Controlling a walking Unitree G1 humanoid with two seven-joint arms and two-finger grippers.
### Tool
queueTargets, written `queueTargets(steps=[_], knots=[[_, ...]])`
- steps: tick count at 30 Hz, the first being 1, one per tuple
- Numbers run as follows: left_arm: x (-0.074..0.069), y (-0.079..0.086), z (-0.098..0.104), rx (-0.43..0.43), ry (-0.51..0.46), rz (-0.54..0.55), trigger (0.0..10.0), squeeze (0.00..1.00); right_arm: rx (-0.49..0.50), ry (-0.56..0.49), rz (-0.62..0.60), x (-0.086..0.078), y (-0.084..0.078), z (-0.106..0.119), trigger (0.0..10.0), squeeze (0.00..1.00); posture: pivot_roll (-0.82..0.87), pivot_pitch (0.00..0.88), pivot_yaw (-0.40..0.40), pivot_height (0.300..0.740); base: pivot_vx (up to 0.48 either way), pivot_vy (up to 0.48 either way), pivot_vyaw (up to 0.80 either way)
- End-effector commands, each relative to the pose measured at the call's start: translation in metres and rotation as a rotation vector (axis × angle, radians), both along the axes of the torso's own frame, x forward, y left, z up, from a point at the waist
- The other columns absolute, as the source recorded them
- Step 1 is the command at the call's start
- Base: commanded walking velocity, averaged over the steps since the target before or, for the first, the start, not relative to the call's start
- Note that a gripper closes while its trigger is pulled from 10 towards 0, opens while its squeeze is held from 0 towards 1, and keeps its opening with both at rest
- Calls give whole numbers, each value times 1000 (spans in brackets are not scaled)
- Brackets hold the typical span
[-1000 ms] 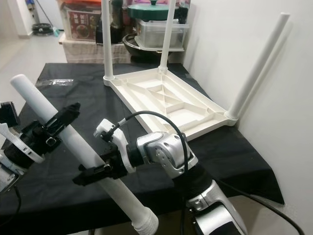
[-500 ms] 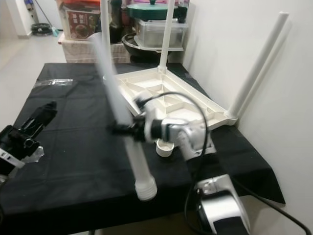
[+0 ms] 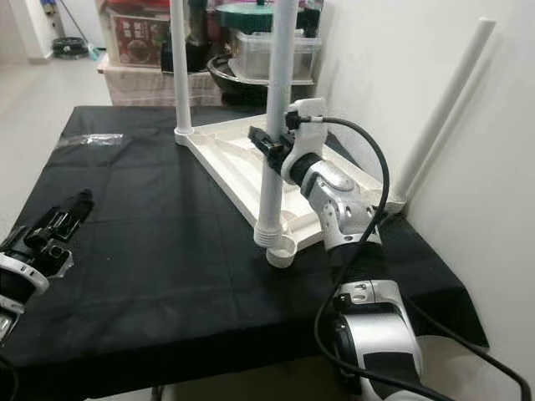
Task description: Building children table
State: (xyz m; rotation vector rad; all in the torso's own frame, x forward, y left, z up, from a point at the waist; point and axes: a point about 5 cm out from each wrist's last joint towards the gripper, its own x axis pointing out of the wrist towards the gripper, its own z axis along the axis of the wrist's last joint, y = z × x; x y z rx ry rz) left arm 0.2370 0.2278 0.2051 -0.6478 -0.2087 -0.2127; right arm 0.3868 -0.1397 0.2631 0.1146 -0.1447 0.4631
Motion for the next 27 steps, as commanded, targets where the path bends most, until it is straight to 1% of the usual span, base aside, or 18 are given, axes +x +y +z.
queueTargets(steps=[1, 2, 4, 6, 7, 8, 9, 10, 11, 15, 16, 18, 19, 21, 22, 24, 26, 27], knots=[[0, -1, -3, -7, 13, 7, 10000, 0, 5, -28, -30, 0, -4, 2, 0, 0, 8, 0, -67, 740, 0, 0, 0], [0, -1, -5, -3, 21, 7, 10000, 0, -13, -47, -60, 1, -8, 2, 0, 0, 5, 0, -65, 740, 0, 0, 0], [0, -1, -5, -3, 21, 7, 10000, 0, -13, -47, -60, 1, -8, 2, 0, 0, 5, 0, -65, 740, 0, 0, 0], [2, -1, -7, 11, 31, 17, 10000, 0, -79, -102, -173, 0, -23, 0, 0, 0, -2, 0, -62, 740, 0, 0, 0], [2, -1, -7, 11, 31, 17, 10000, 0, -79, -102, -173, 0, -23, 0, 0, 0, -2, 0, -62, 740, 0, 0, 0], [3, -1, -8, 17, 31, 28, 10000, 0, -105, -131, -217, 0, -28, -4, 0, 0, -3, 0, -61, 740, 0, 0, 0], [3, -1, -9, 19, 32, 34, 10000, 0, -112, -128, -214, -2, -28, -11, 0, 0, -4, 0, -58, 740, 0, 0, 0], [3, -1, -9, 19, 32, 34, 10000, 0, -112, -128, -214, -2, -28, -11, 0, 0, -4, 0, -58, 740, 0, 0, 0], [3, -2, -10, 24, 35, 37, 10000, 0, -138, -137, -192, -5, -25, -18, 0, 0, -4, 0, -56, 740, 0, 0, 0], [4, -3, -12, 42, 48, 41, 10000, 0, -176, -147, -149, -11, -19, -28, 0, 0, -5, 0, -55, 740, 0, 0, 0], [4, -3, -12, 42, 48, 41, 10000, 0, -176, -147, -149, -11, -19, -28, 0, 0, -5, 0, -55, 740, 0, 0, 0], [5, -1, -15, 87, 65, 57, 10000, 0, -173, -139, -149, -14, -18, -36, 0, 0, -10, 0, -51, 740, 0, 0, 0], [5, -1, -15, 87, 65, 57, 10000, 0, -173, -139, -149, -14, -18, -36, 0, 0, -10, 0, -51, 740, 0, 0, 0], [6, 0, -18, 107, 77, 76, 10000, 0, -118, -138, -177, -16, -18, -40, 0, 0, -11, 0, -54, 740, 0, 0, 0], [6, 0, -18, 107, 77, 76, 10000, 0, -118, -138, -177, -16, -18, -40, 0, 0, -11, 0, -54, 740, 0, 0, 0], [6, -1, -20, 109, 83, 88, 10000, 0, -71, -131, -196, -18, -13, -46, 0, 0, -10, 0, -55, 740, 0, 0, 0], [5, -1, -21, 111, 87, 92, 10000, 0, -57, -129, -192, -21, -7, -50, 0, 0, -5, 0, -56, 740, 0, 0, 0], [5, -1, -21, 111, 87, 92, 10000, 0, -57, -129, -192, -21, -7, -50, 0, 0, -5, 0, -56, 740, 0, 0, 0]])
